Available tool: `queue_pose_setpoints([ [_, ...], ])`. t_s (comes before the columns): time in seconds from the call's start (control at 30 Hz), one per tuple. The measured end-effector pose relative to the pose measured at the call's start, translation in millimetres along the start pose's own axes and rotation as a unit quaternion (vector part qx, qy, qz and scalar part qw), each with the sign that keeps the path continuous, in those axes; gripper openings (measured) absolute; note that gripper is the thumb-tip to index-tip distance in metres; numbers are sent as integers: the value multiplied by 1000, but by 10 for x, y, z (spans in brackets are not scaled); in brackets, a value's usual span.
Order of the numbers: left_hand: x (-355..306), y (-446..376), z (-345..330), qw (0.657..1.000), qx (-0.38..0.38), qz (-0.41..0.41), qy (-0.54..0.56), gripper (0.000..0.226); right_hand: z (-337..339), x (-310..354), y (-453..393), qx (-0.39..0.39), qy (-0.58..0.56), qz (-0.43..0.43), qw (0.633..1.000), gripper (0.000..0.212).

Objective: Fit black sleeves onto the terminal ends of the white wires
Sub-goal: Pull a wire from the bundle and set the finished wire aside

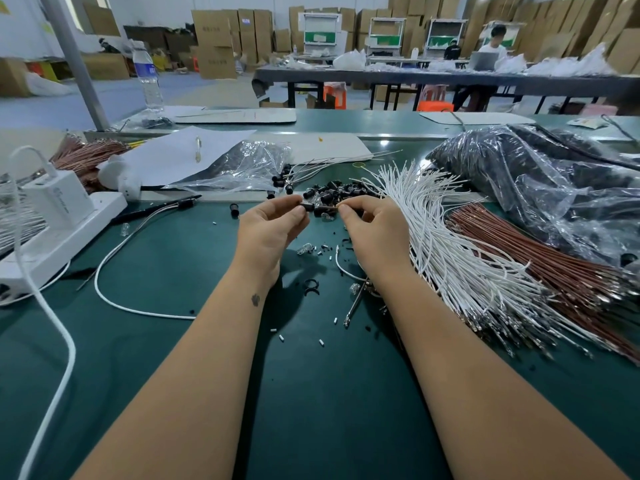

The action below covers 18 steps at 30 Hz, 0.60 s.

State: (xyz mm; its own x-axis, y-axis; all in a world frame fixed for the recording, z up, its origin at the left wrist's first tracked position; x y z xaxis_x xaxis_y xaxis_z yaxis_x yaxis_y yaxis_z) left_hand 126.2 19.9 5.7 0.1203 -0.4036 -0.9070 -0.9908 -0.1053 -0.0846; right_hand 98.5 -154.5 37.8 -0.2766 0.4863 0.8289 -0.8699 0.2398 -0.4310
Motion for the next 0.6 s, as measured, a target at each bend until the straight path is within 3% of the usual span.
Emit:
queue_pose_setpoints([
  [0.23,-37,36,-54,1000,12,-4,-3,19,11,24,1,-20,-23,7,1000,10],
  [0.37,-13,33,-53,1000,19,4,19,19,-46,12,5,4,40,12,999,14],
  [0.6,1,40,-104,999,46,23,-7,21,-38,58,22,14,-34,6,999,12],
])
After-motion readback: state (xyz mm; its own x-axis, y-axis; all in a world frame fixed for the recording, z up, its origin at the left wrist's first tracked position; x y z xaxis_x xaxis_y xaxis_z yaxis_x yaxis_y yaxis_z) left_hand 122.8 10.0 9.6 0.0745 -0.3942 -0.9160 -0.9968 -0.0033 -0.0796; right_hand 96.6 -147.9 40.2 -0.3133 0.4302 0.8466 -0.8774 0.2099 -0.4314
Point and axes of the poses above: each hand's wrist, its own y-axis away from the middle knuckle, its own z-axis out of the back of the hand, x = y × z, the point moved 8 cm from there along -y, towards the middle knuckle, and after that the axes turned 1 degree about z, right-handed, at the moved point
